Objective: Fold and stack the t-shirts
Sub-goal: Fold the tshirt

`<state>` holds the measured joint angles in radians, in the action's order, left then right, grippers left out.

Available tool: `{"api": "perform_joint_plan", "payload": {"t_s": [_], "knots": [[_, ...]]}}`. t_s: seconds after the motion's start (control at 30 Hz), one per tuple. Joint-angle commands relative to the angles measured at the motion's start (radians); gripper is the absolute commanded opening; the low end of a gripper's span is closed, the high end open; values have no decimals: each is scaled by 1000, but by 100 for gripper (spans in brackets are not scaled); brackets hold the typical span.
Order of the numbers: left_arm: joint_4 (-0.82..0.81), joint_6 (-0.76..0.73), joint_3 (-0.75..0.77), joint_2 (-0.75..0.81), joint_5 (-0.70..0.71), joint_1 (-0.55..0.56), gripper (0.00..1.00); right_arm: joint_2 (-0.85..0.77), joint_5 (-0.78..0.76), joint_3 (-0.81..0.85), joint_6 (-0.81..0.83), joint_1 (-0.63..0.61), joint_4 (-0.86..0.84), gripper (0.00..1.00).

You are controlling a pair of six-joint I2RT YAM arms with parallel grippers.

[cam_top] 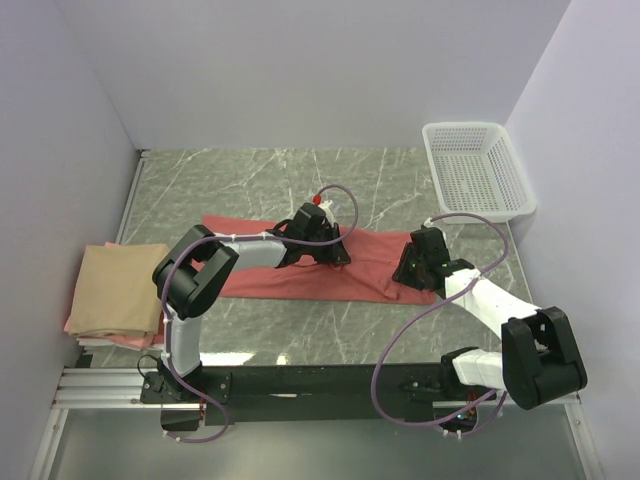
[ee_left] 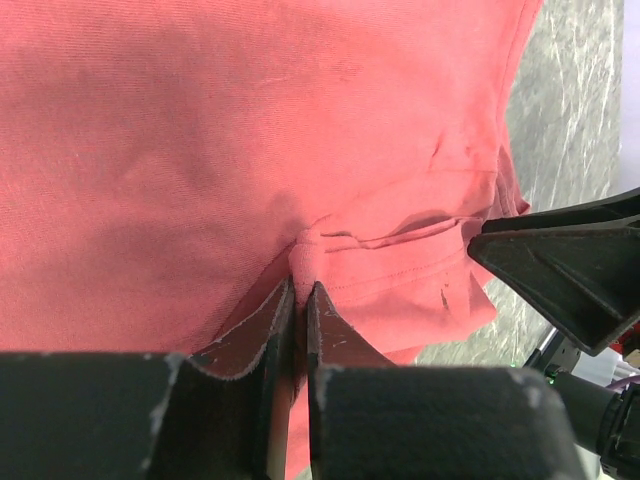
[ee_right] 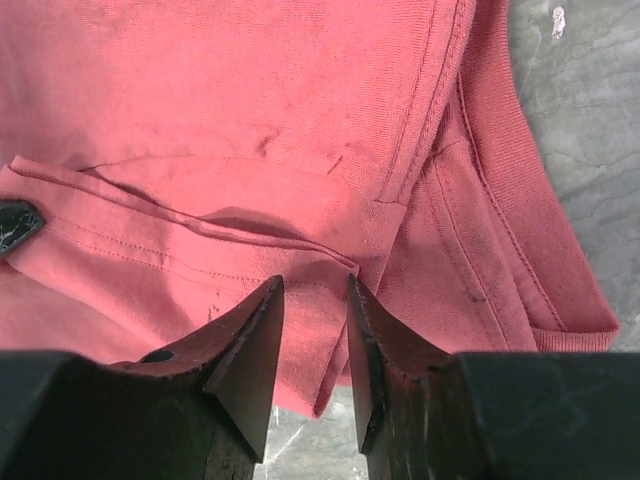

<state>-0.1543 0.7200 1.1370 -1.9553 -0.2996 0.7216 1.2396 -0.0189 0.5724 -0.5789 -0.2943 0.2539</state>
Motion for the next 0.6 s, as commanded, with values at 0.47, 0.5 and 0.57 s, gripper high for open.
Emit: {"api": "perform_joint_plan", "payload": {"t_s": [0.47, 0.5, 0.57], "knots": [[-62, 10, -10, 1, -30, 6, 11, 49, -41, 43, -25, -9, 13, 34], [-67, 12, -10, -1, -35, 6, 11, 52, -36, 46, -27, -8, 10, 33], [-67, 13, -10, -1, -38, 7, 11, 54, -32, 52, -27, -8, 10, 27]]}}
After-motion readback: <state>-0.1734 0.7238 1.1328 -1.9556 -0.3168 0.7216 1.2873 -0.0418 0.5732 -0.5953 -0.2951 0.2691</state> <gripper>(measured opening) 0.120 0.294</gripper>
